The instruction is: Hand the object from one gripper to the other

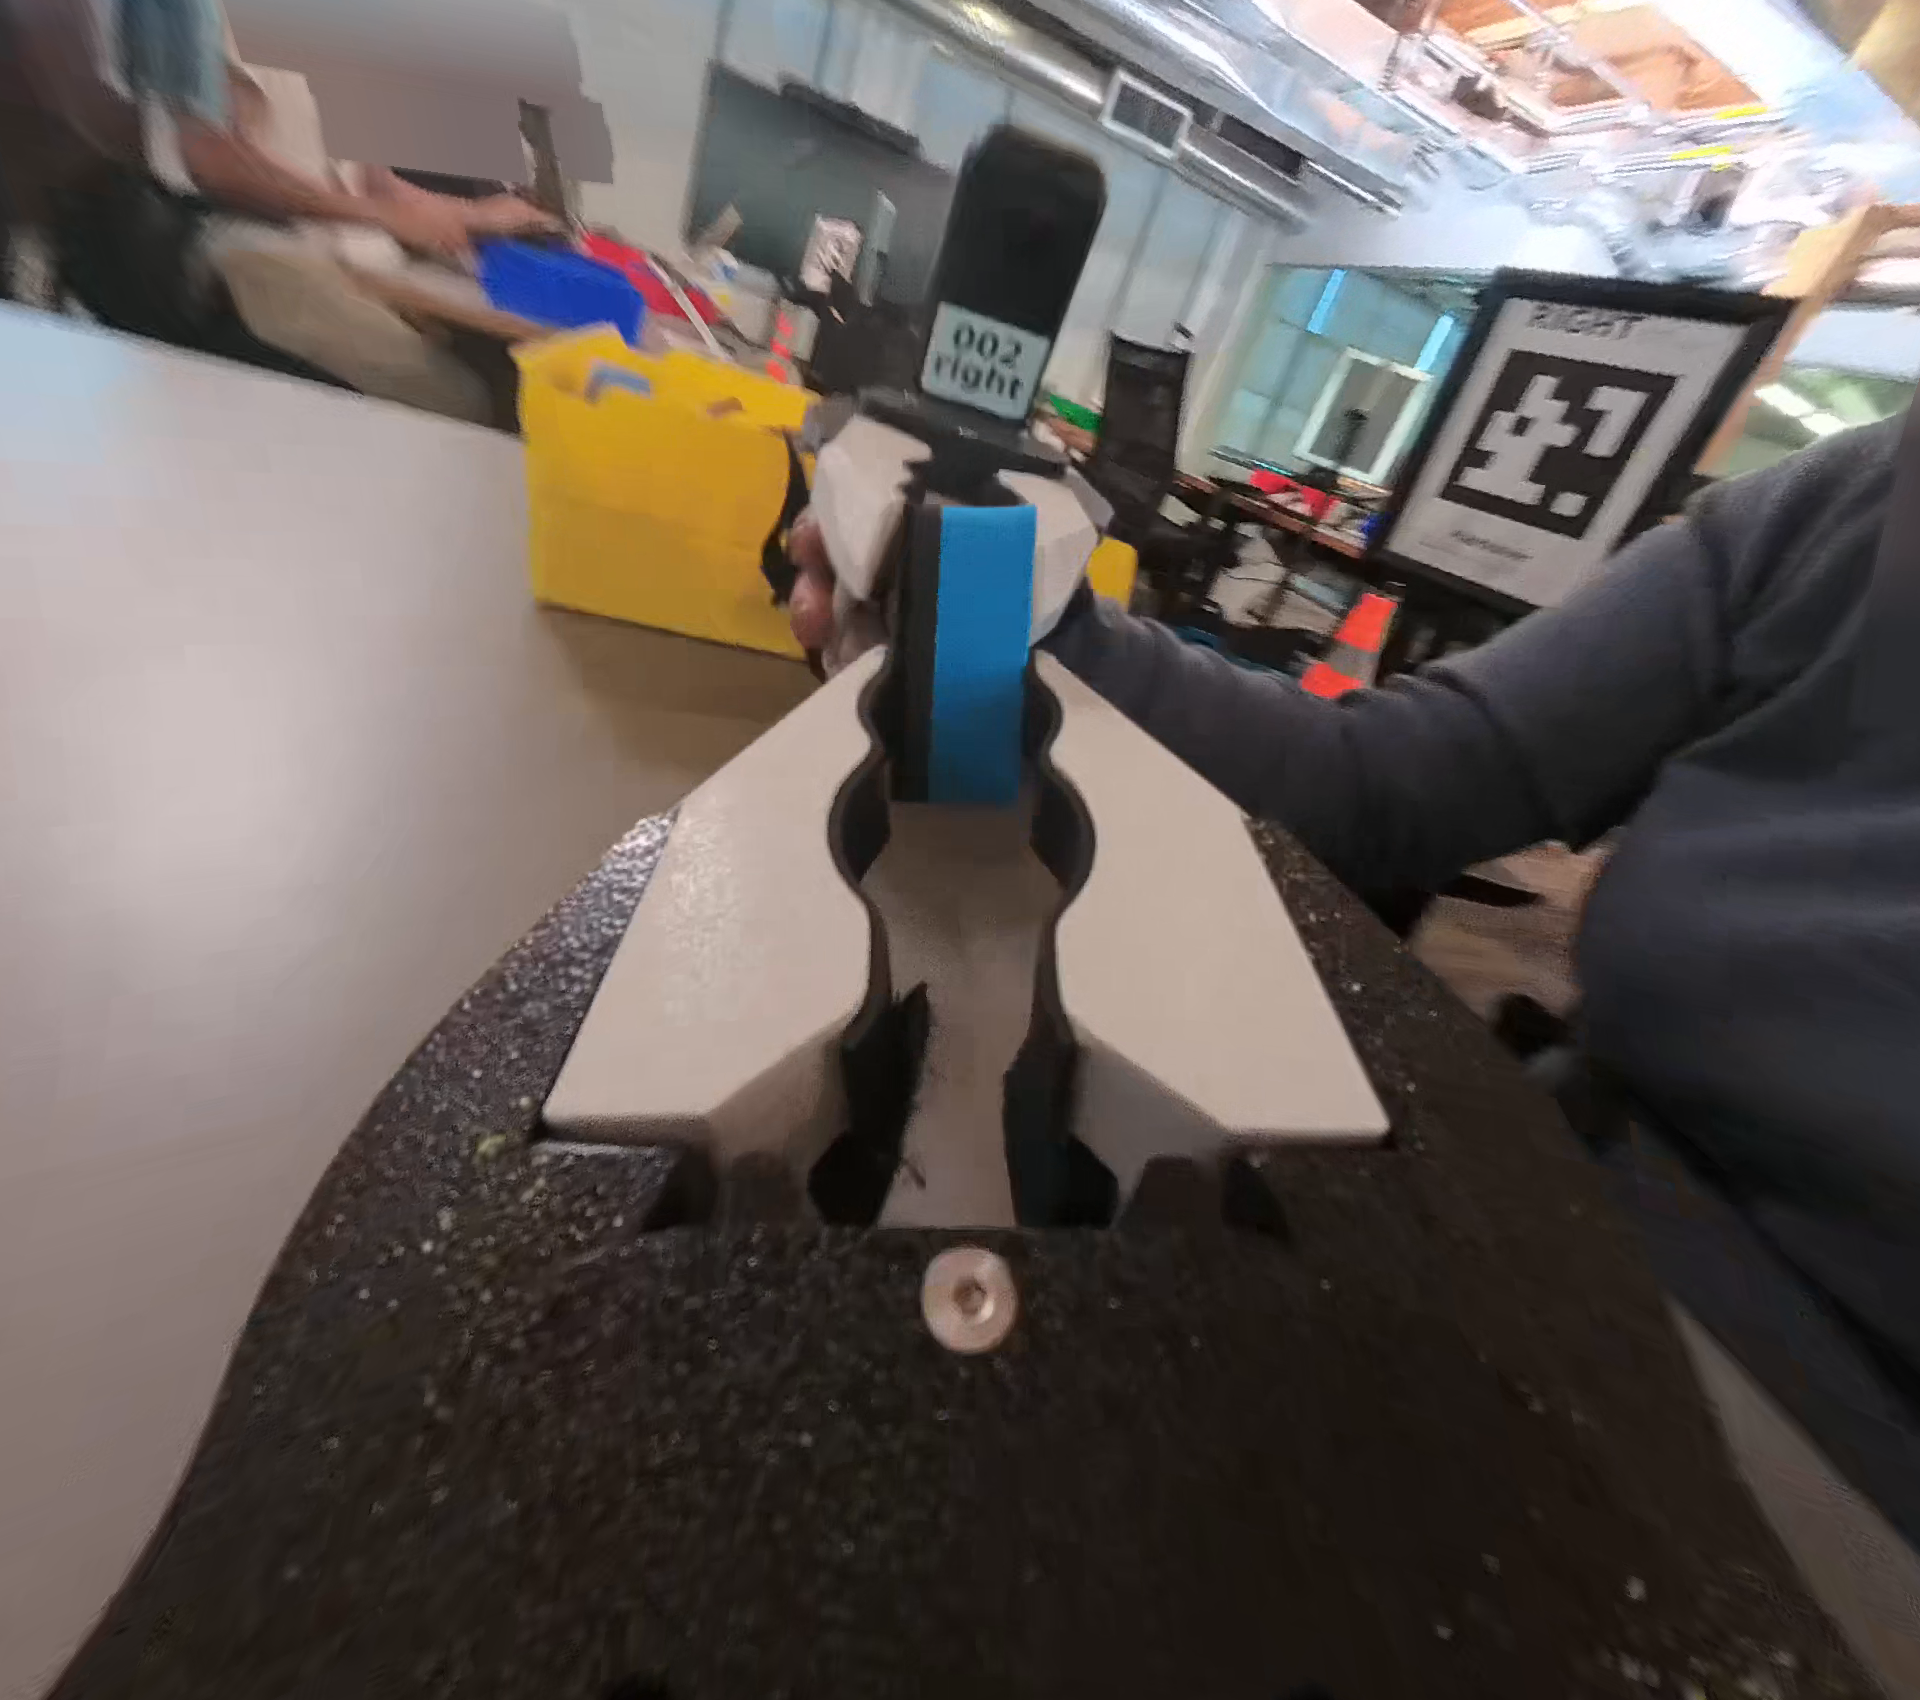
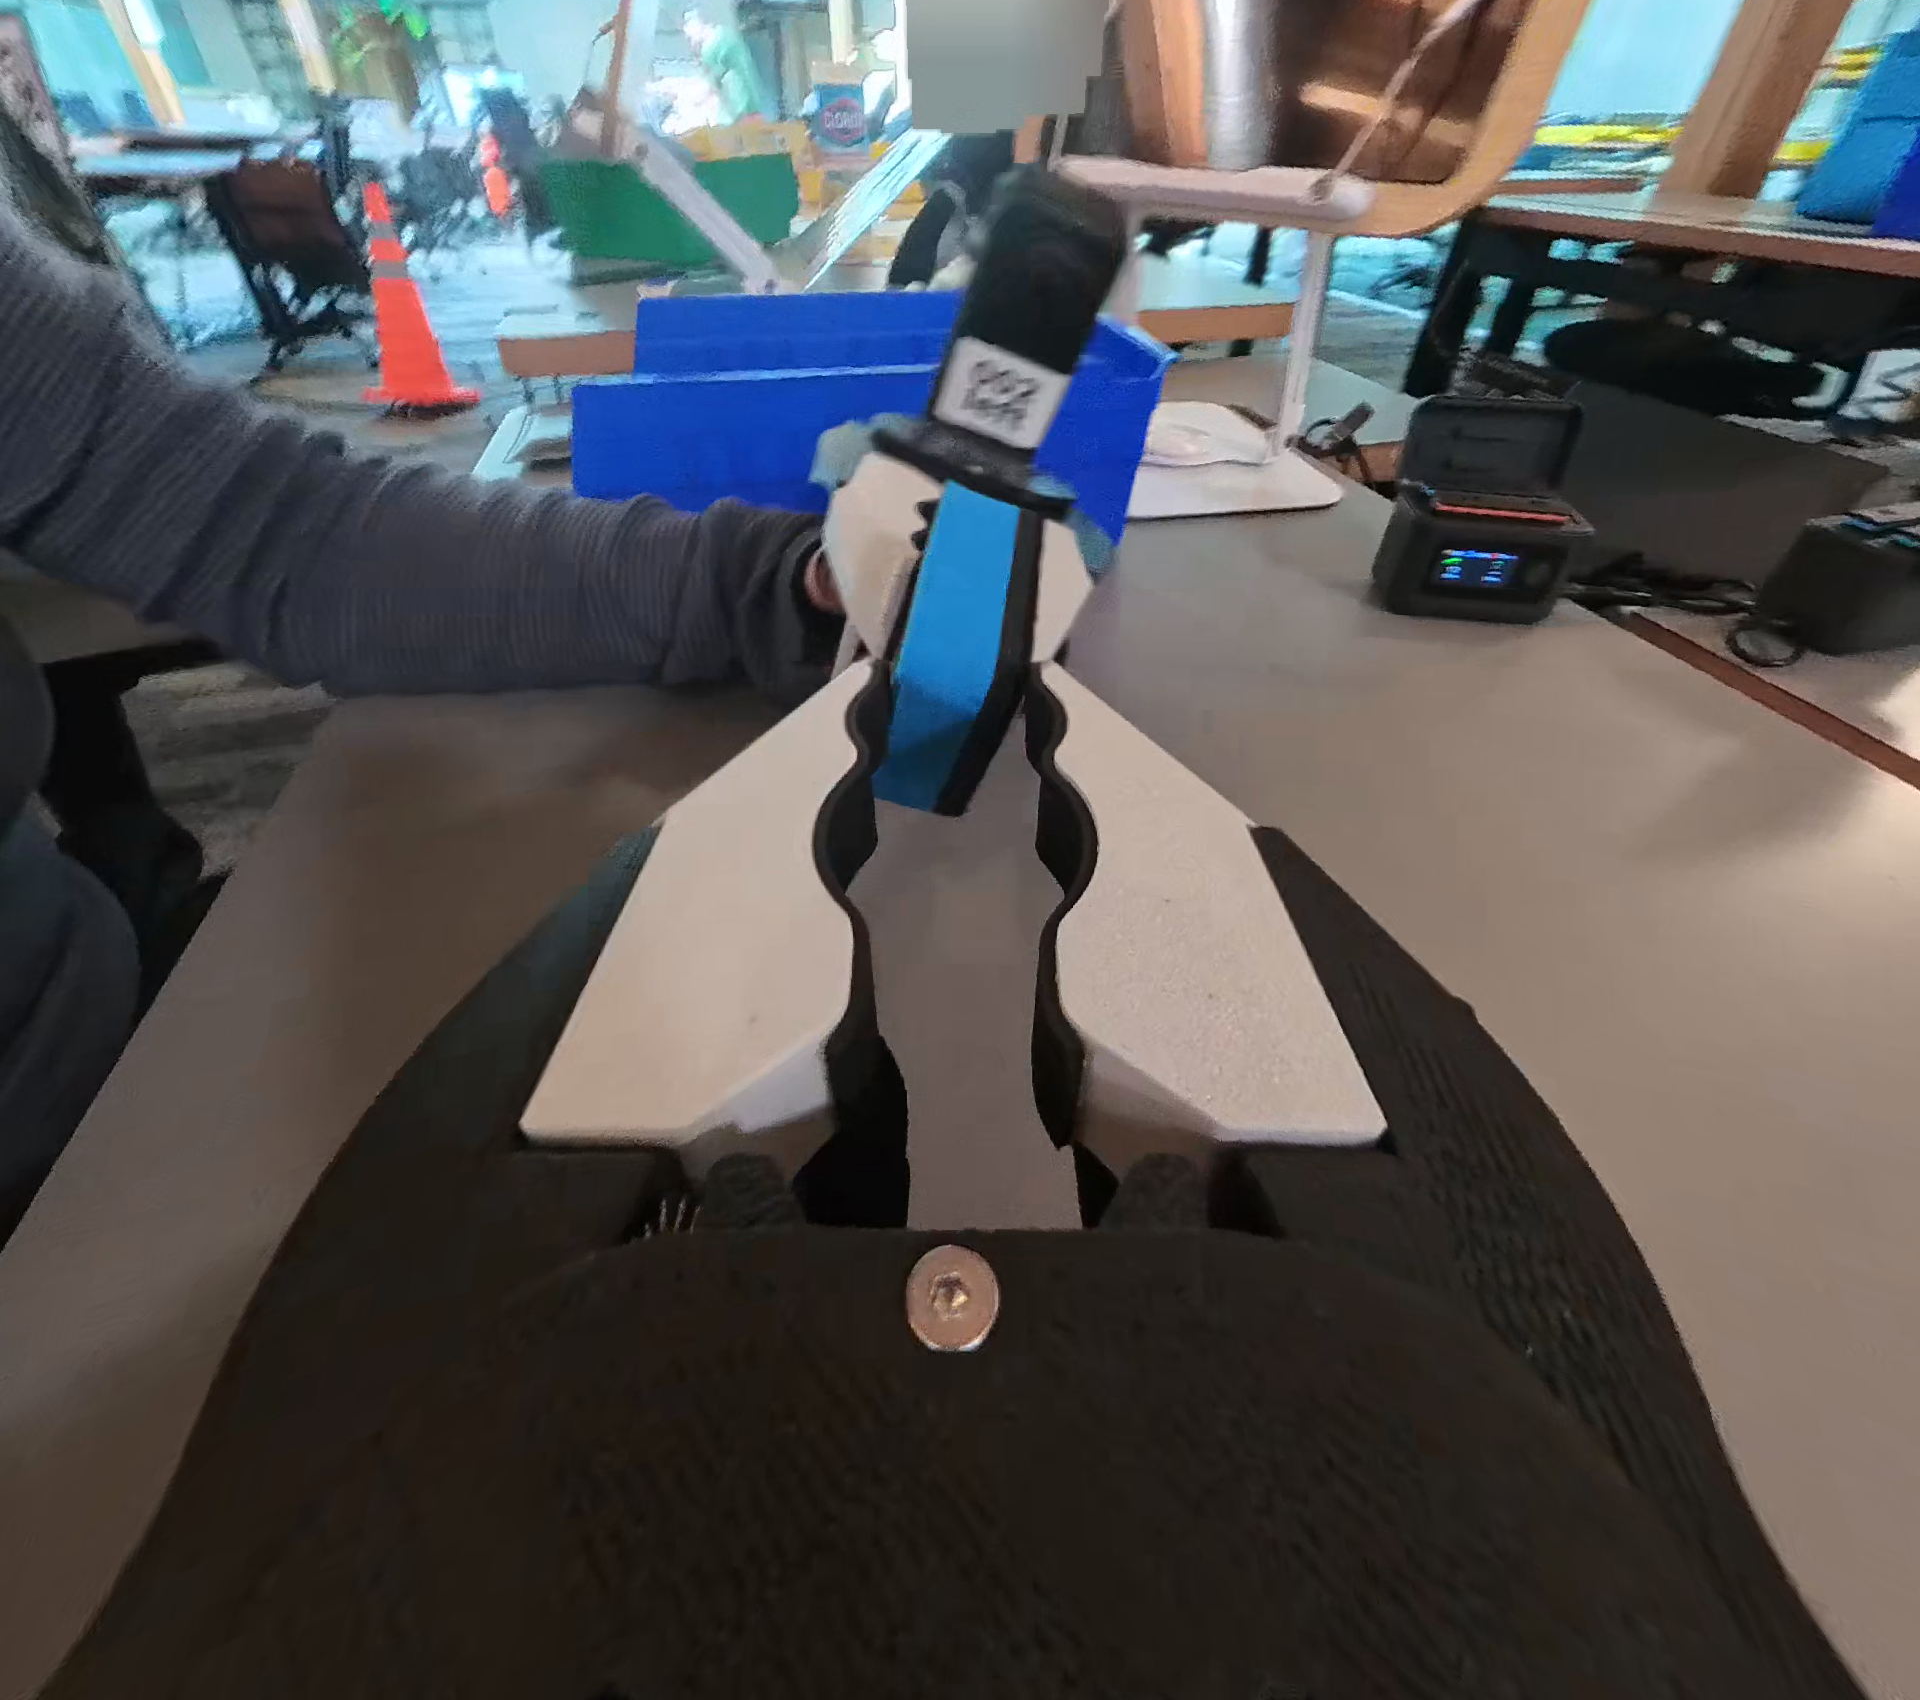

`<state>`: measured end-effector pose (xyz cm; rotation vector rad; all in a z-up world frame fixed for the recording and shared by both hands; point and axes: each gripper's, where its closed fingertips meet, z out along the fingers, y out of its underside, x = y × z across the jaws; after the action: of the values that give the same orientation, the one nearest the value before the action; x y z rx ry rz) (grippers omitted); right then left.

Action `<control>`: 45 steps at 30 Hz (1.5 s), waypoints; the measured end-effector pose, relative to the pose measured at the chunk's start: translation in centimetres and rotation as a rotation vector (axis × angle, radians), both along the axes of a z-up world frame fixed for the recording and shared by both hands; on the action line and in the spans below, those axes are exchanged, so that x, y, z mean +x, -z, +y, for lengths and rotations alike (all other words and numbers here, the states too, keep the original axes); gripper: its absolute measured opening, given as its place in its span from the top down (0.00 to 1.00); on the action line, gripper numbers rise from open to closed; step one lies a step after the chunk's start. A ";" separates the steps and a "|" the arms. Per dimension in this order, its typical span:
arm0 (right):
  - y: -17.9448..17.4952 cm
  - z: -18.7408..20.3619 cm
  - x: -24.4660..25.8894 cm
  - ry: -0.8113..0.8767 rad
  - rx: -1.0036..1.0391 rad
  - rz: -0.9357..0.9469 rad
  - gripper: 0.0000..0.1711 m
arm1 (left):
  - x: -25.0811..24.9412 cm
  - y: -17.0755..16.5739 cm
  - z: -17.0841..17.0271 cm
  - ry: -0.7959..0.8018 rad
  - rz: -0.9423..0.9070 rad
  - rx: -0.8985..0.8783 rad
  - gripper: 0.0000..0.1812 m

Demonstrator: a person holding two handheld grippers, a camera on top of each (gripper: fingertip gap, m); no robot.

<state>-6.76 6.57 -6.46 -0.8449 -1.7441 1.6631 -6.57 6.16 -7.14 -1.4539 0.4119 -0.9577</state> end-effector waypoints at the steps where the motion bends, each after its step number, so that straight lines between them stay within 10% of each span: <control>1: -0.2 0.5 -0.3 0.028 -0.039 -0.011 0.82 | -0.4 -0.5 0.1 -0.046 0.010 0.065 0.89; 5: 0.3 1.1 -1.0 0.041 -0.143 -0.106 0.67 | -1.2 -1.9 0.0 -0.158 0.034 0.234 0.89; 13: -0.3 0.1 -1.0 0.052 -0.032 0.004 0.88 | -1.1 -1.5 0.7 -0.160 0.031 0.184 0.87; 16: -0.9 1.8 -1.6 0.231 0.181 0.168 0.88 | -2.5 -1.2 1.7 -0.221 -0.034 0.103 0.59; 19: -1.2 3.7 -2.1 0.465 0.533 0.335 0.88 | -2.9 -0.9 2.2 -0.222 -0.068 0.055 0.54; 24: -1.2 4.2 -3.0 0.703 1.165 0.568 0.89 | -3.9 -0.8 2.7 -0.310 -0.059 0.043 0.60; 30: -1.3 3.3 -3.9 0.765 1.476 0.668 0.88 | -2.3 -1.5 1.7 0.105 -0.506 -0.202 0.64; 35: -1.2 1.7 -4.0 0.729 1.661 0.740 0.88 | -3.5 -2.2 1.6 0.136 -0.649 -0.207 0.78; 40: -0.3 0.7 -4.3 0.638 1.596 0.700 0.82 | -4.3 -2.4 1.6 -0.012 -0.538 -0.101 0.87; 45: 0.4 -0.5 -4.0 0.452 1.046 0.530 0.70 | -4.8 -2.4 1.3 -0.310 -0.083 0.143 0.89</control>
<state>-10.73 6.08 -6.88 -0.2202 -1.5583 0.4524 -11.35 7.48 -4.72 -1.2970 0.1820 -0.7212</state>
